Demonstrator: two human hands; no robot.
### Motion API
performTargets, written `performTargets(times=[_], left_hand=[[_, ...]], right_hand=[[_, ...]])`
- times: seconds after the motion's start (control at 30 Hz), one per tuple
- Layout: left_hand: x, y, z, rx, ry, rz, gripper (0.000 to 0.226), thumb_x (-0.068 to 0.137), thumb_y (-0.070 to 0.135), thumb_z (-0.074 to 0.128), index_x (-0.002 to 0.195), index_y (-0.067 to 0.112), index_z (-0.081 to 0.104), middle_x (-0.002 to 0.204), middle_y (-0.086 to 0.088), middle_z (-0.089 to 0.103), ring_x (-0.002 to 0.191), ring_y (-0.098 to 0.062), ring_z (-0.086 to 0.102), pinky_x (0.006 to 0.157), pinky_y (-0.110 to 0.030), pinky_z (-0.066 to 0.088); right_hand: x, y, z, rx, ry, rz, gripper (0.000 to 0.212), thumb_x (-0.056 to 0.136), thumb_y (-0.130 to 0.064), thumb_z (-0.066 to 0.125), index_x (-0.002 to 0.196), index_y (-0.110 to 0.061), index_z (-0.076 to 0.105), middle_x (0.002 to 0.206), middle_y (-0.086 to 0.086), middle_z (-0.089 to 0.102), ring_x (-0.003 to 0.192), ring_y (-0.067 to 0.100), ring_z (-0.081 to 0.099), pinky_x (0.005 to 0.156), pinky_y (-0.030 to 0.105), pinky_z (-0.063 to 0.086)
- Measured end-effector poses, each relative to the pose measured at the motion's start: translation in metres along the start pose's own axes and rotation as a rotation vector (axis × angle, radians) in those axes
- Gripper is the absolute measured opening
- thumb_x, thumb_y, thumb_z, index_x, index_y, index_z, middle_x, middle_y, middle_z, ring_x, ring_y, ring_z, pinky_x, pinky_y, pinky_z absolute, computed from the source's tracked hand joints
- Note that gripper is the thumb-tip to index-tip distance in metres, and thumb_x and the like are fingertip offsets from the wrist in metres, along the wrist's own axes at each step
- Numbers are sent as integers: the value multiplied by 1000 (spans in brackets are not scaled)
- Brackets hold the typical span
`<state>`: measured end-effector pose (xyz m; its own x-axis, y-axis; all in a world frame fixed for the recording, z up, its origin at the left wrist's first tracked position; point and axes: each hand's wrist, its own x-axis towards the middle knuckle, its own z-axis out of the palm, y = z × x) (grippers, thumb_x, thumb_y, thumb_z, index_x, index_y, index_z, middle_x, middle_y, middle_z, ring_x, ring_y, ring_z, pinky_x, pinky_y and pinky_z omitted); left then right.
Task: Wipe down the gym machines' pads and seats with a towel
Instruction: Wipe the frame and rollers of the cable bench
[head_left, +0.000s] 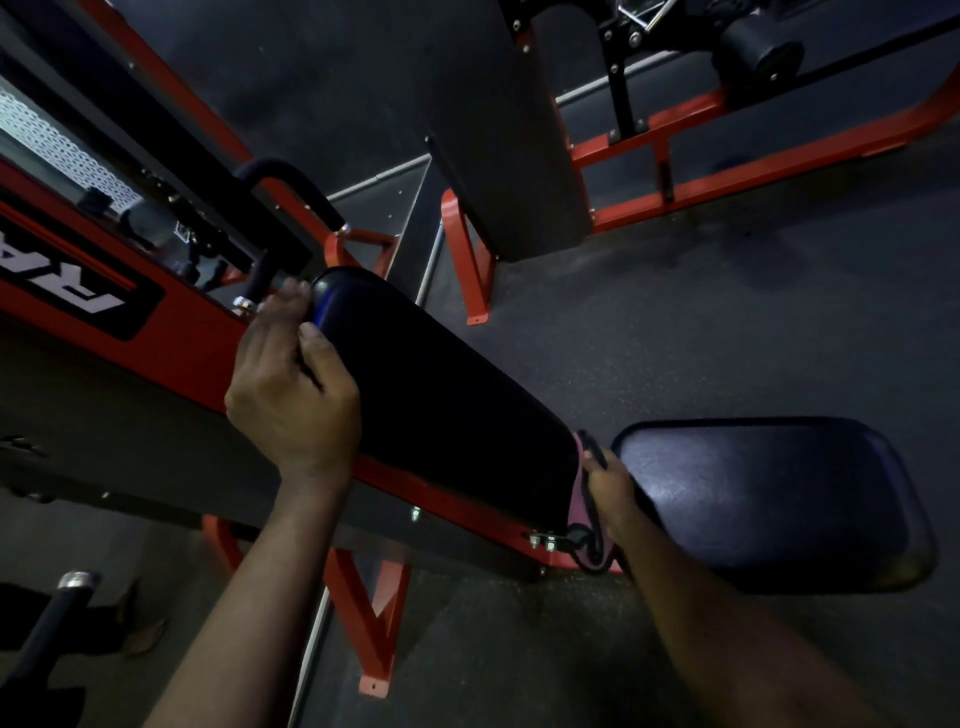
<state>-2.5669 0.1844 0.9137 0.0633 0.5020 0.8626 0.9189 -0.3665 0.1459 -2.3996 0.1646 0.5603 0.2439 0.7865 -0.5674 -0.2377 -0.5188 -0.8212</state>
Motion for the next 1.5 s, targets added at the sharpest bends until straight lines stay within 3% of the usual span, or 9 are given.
performTargets(times=[0.17, 0.4, 0.6, 0.73, 0.9, 1.0, 1.17, 1.33, 1.5], left_hand=[[-2, -2, 1, -15, 8, 0, 33, 97, 9, 48, 121, 7, 71, 123, -5, 71, 116, -20, 67, 94, -43, 55], [0, -2, 1, -48, 5, -26, 33, 97, 9, 48, 120, 8, 72, 124, -4, 71, 118, -17, 66, 93, -42, 55], [-1, -2, 2, -67, 0, -37, 34, 99, 13, 46, 120, 7, 71, 124, -3, 71, 119, -17, 65, 93, -46, 56], [-1, -3, 2, -53, -5, -36, 35, 97, 12, 46, 120, 7, 71, 124, -4, 71, 119, -18, 66, 93, -47, 55], [-1, -2, 2, -36, -7, -31, 36, 97, 13, 45, 120, 6, 71, 124, -5, 71, 118, -19, 66, 93, -46, 55], [0, 0, 2, -31, -7, -35, 36, 96, 12, 46, 120, 6, 71, 124, -6, 71, 118, -19, 66, 95, -46, 55], [2, 3, 0, -24, -15, -48, 35, 95, 10, 46, 119, 5, 72, 125, -7, 70, 119, -20, 65, 96, -47, 54], [2, 4, -3, -37, -26, -50, 36, 95, 10, 46, 120, 5, 71, 126, -6, 69, 121, -21, 64, 97, -48, 54], [2, 1, -2, -45, -31, -41, 37, 95, 11, 45, 121, 5, 71, 127, -6, 69, 121, -20, 64, 96, -48, 54]], right_hand=[[49, -62, 6, -184, -138, -172, 21, 101, -30, 54, 114, -31, 70, 109, 1, 73, 103, 26, 68, 96, 46, 54], [50, -141, 32, -275, -380, -414, 18, 94, -31, 62, 108, -31, 73, 105, -6, 75, 105, 14, 69, 95, 32, 52], [44, -106, 13, -171, -354, -180, 29, 101, -39, 59, 120, -21, 71, 118, 5, 72, 108, 24, 68, 103, 43, 52], [72, -93, 18, -258, -288, -49, 62, 74, -67, 61, 119, -26, 73, 121, 3, 68, 110, 29, 67, 104, 46, 51], [64, -121, 26, -421, -282, -136, 48, 89, -48, 58, 127, -20, 69, 129, 7, 68, 120, 31, 62, 107, 48, 47], [50, -159, 32, -519, -300, -259, 54, 84, -50, 59, 126, -20, 70, 129, 10, 68, 121, 31, 62, 106, 43, 48], [2, -236, 54, -383, -364, -504, 17, 96, -37, 66, 98, -22, 59, 109, 10, 69, 108, 29, 64, 96, 43, 50], [-38, -265, 56, -154, -518, -700, 18, 99, -36, 64, 109, -21, 67, 104, -5, 71, 105, 17, 68, 94, 33, 52], [-8, -223, 25, -514, -600, -452, 59, 96, -69, 48, 141, -33, 59, 140, 0, 62, 131, 20, 54, 120, 41, 32]])
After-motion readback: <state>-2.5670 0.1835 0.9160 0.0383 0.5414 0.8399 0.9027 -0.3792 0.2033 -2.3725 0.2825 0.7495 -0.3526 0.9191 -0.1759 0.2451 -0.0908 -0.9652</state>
